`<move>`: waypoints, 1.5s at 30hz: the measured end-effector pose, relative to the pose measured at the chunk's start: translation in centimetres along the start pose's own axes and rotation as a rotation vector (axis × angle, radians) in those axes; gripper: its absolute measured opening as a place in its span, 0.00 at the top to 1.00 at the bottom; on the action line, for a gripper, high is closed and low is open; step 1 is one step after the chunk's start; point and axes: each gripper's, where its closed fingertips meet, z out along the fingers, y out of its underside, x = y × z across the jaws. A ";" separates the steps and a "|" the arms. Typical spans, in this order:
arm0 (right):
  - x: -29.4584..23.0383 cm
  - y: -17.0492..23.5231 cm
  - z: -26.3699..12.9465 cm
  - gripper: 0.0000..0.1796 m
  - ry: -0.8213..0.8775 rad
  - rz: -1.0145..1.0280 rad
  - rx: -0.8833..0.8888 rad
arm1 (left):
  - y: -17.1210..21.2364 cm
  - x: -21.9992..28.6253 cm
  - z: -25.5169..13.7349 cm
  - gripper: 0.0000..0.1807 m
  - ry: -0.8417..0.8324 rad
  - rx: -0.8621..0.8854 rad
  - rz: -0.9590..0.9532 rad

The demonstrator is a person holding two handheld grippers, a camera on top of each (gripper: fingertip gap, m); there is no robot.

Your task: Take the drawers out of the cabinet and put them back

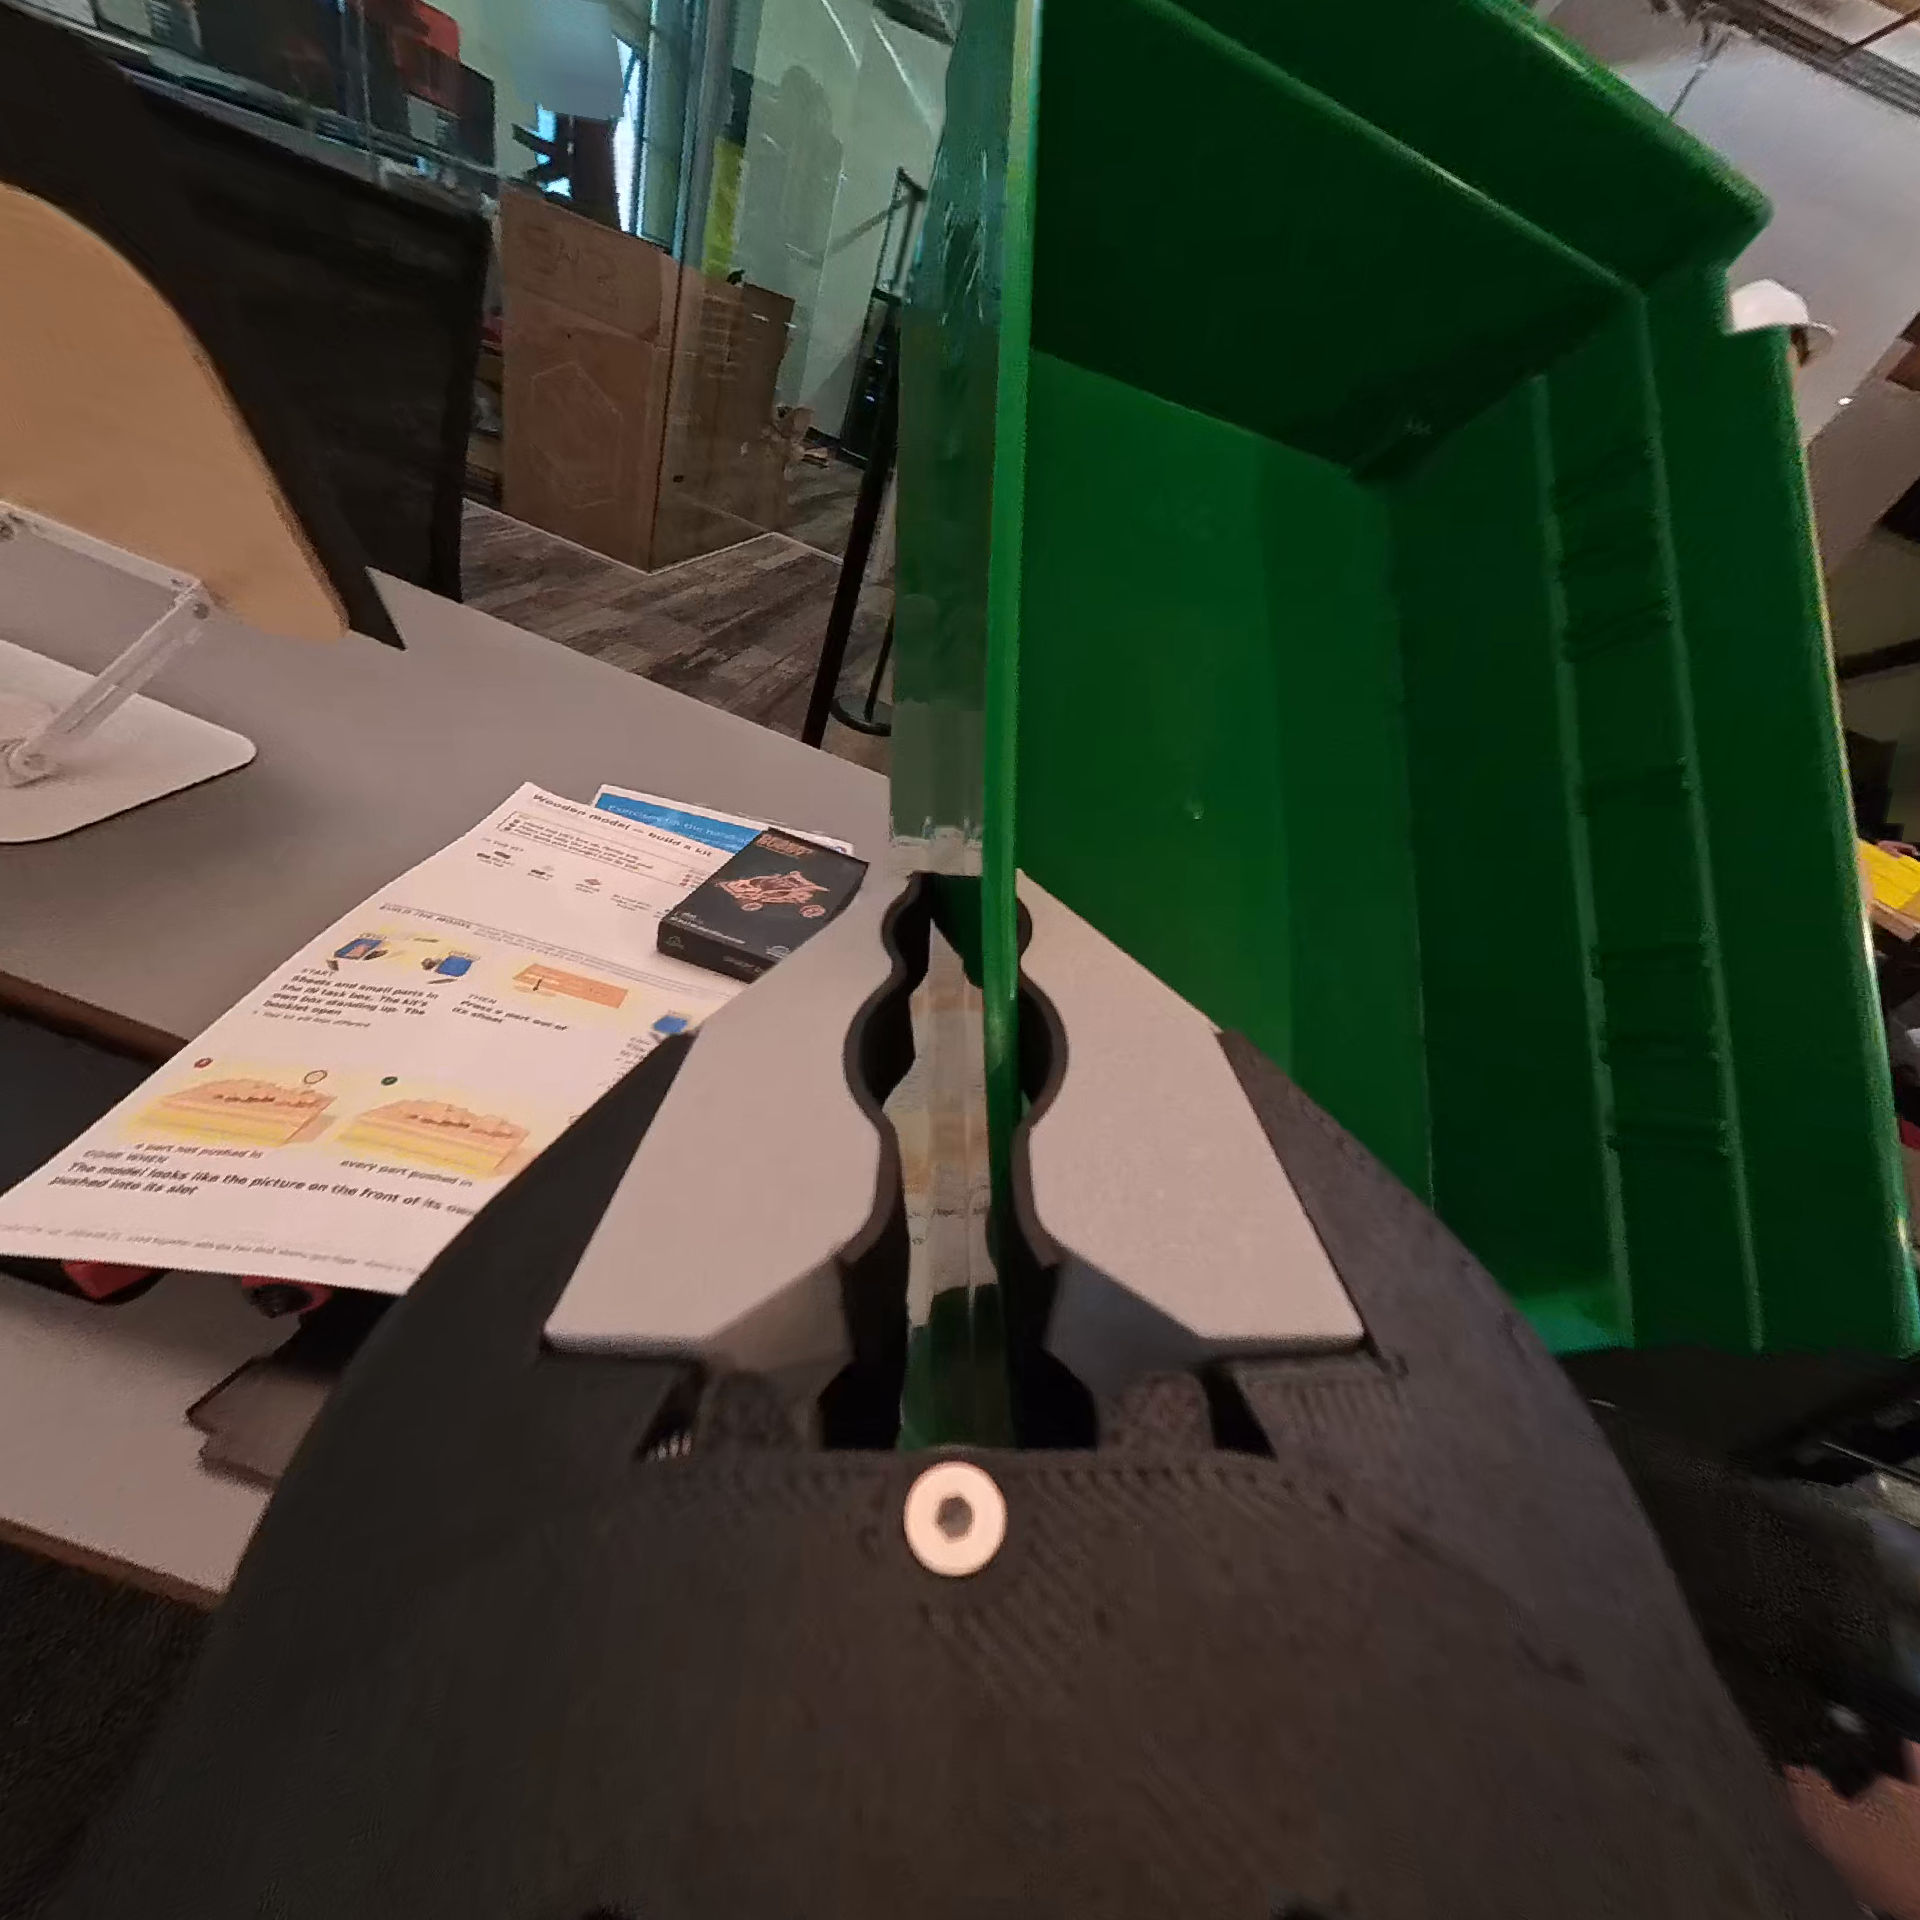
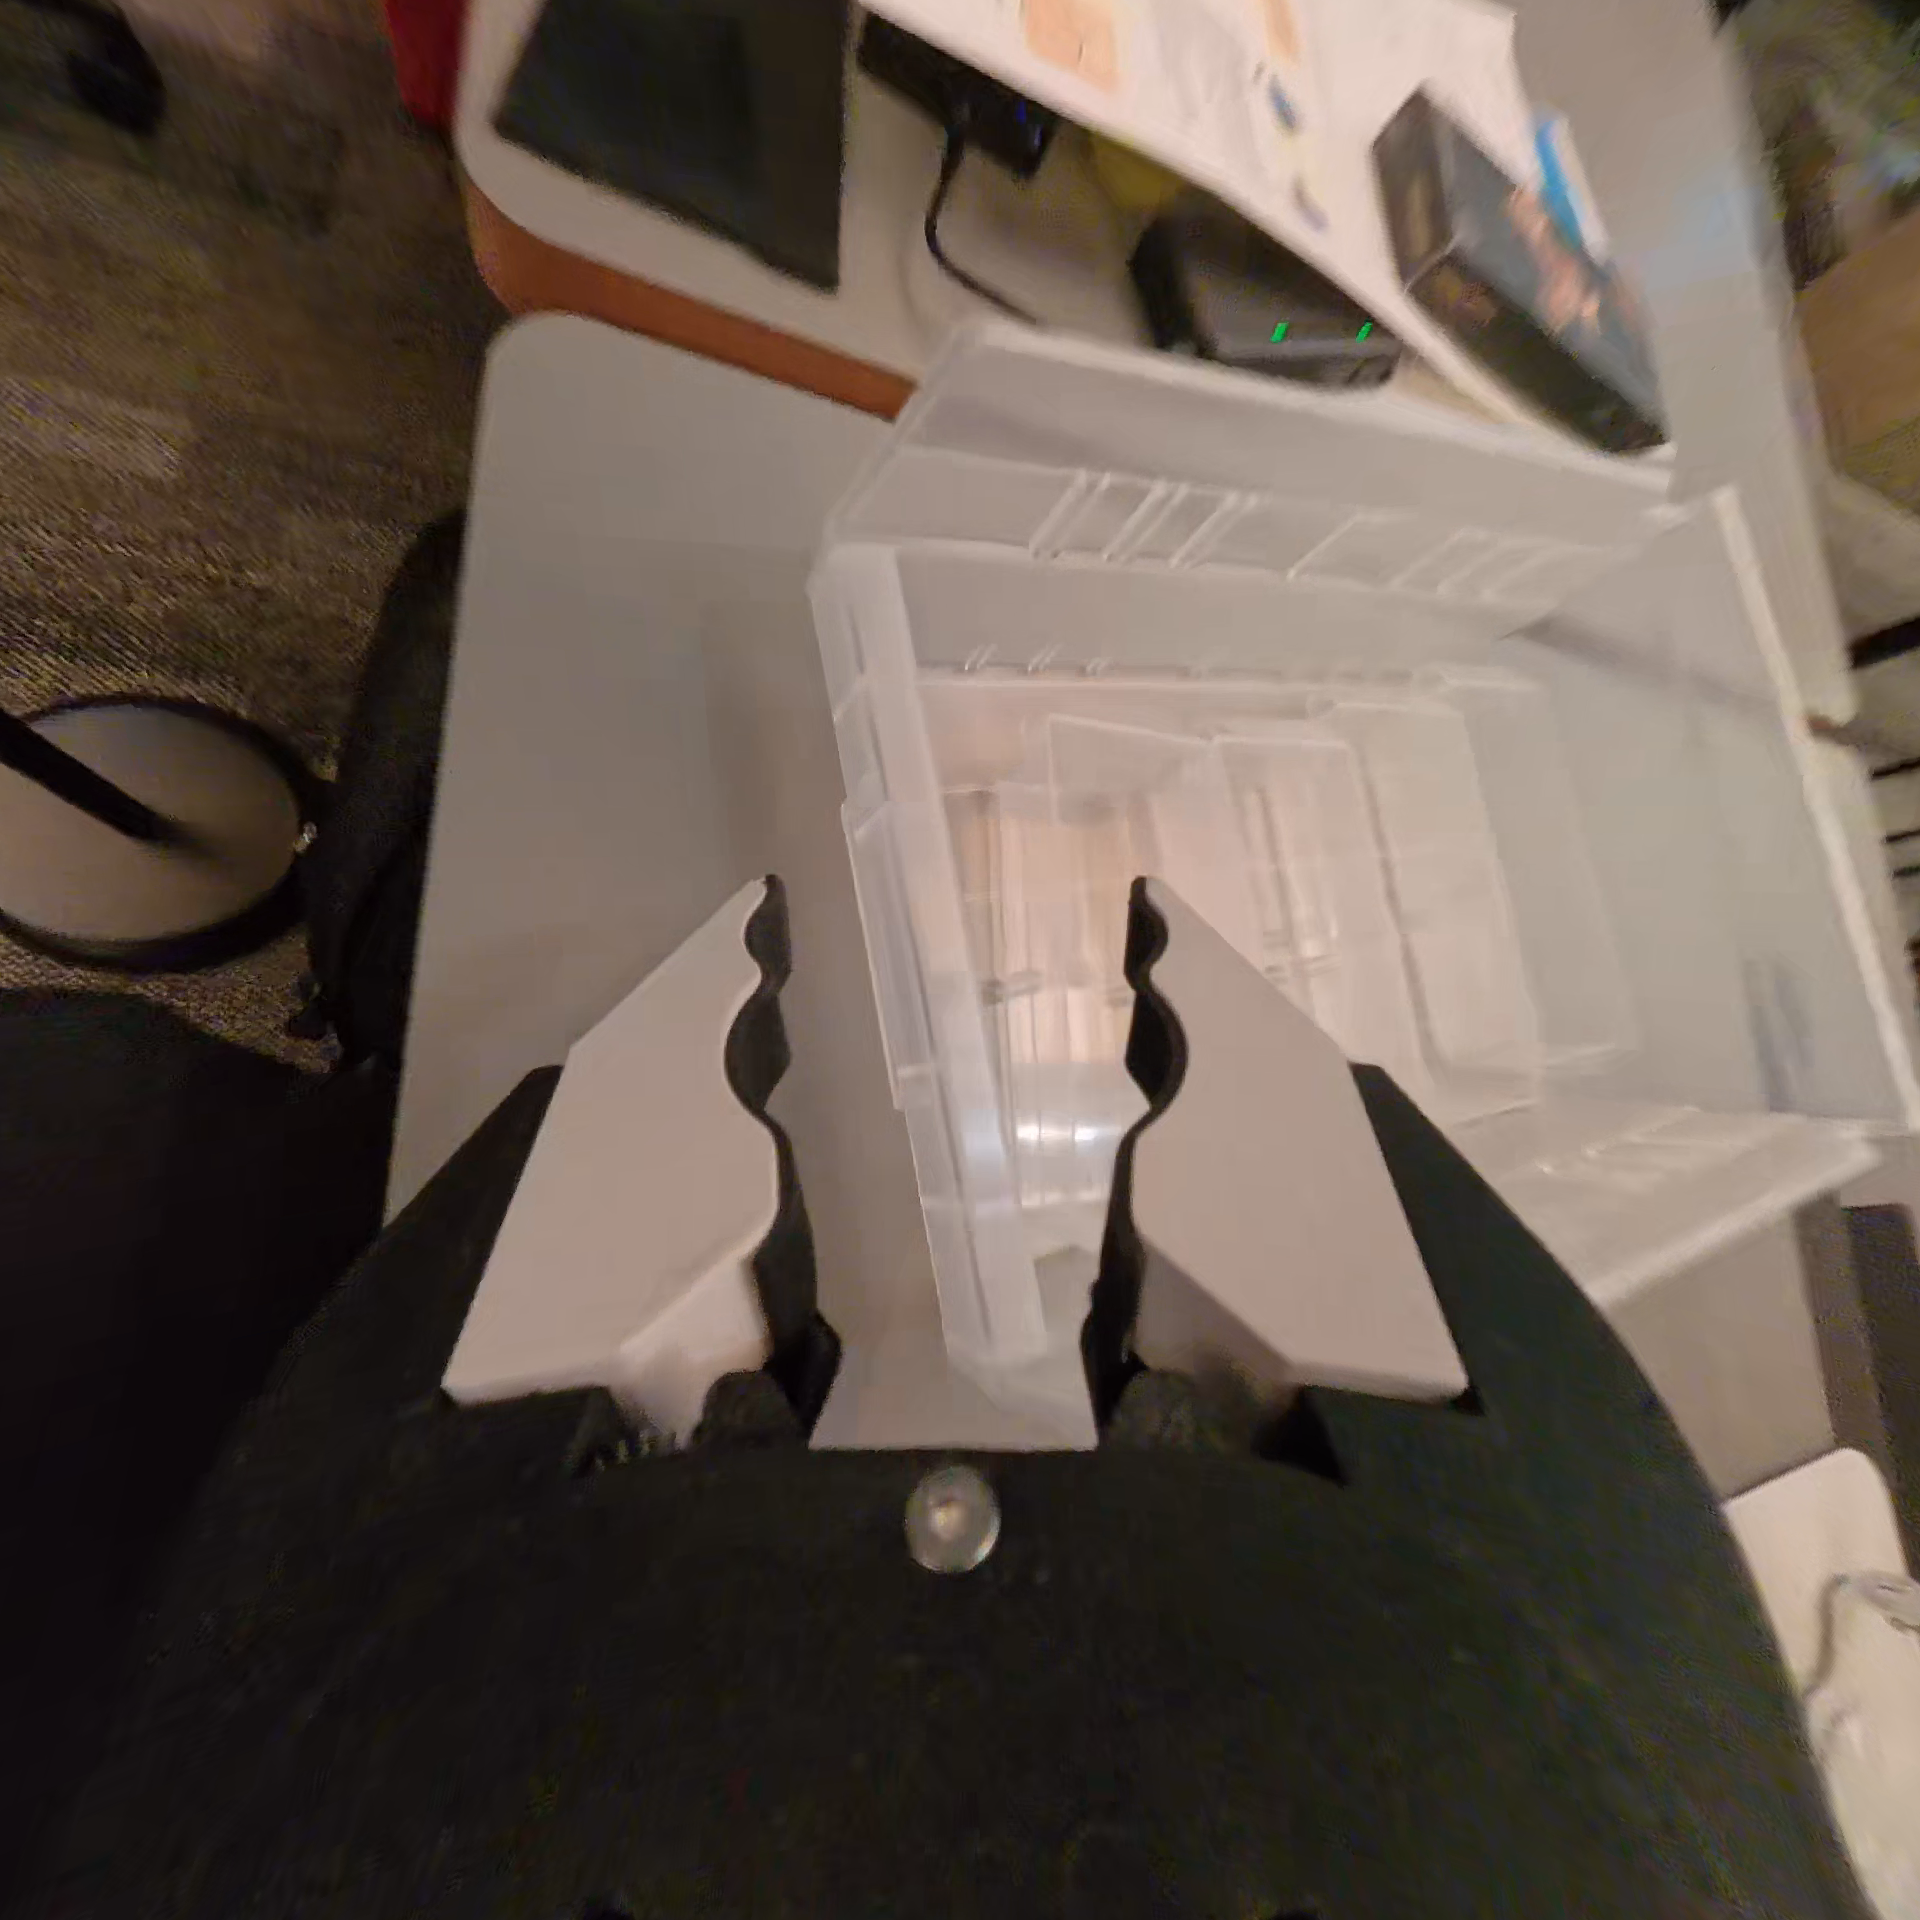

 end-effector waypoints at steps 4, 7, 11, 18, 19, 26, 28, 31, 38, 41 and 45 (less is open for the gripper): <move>0.8 -0.6 -8.3 0.59 0.022 0.051 0.157 | -0.1 3.6 0.7 0.95 0.058 -0.007 0.041; 1.9 -0.1 -16.2 0.50 0.038 0.164 0.287 | -0.1 9.0 1.4 0.95 0.157 -0.007 0.088; 4.1 1.2 -27.9 0.42 0.165 0.295 0.522 | 1.4 19.3 2.6 0.96 0.327 -0.035 0.180; 4.7 8.7 -42.7 0.35 0.442 0.482 0.651 | 6.7 41.1 3.5 0.96 0.670 -0.080 0.294; 4.7 10.0 -44.3 0.35 0.483 0.510 0.657 | 7.9 44.4 3.5 0.96 0.722 -0.096 0.298; 3.6 21.2 -54.7 0.31 0.774 0.699 0.625 | 16.2 65.5 -0.2 0.93 0.999 -0.130 0.326; 2.9 25.1 -57.5 0.33 0.849 0.773 0.614 | 18.8 70.2 -1.5 0.93 1.066 -0.165 0.302; 1.7 31.4 -59.8 0.30 0.977 0.861 0.484 | 23.6 76.4 -3.5 0.90 1.142 -0.234 0.301; -0.6 43.9 -59.7 0.38 0.970 1.103 0.366 | 34.6 82.7 -4.3 0.85 1.156 -0.424 0.280; -0.9 48.2 -57.1 0.40 0.876 1.220 0.343 | 38.8 83.1 -3.1 0.82 1.124 -0.546 0.219; -1.4 52.0 -53.6 0.38 0.778 1.310 0.252 | 43.7 82.7 -1.2 0.81 1.074 -0.651 0.220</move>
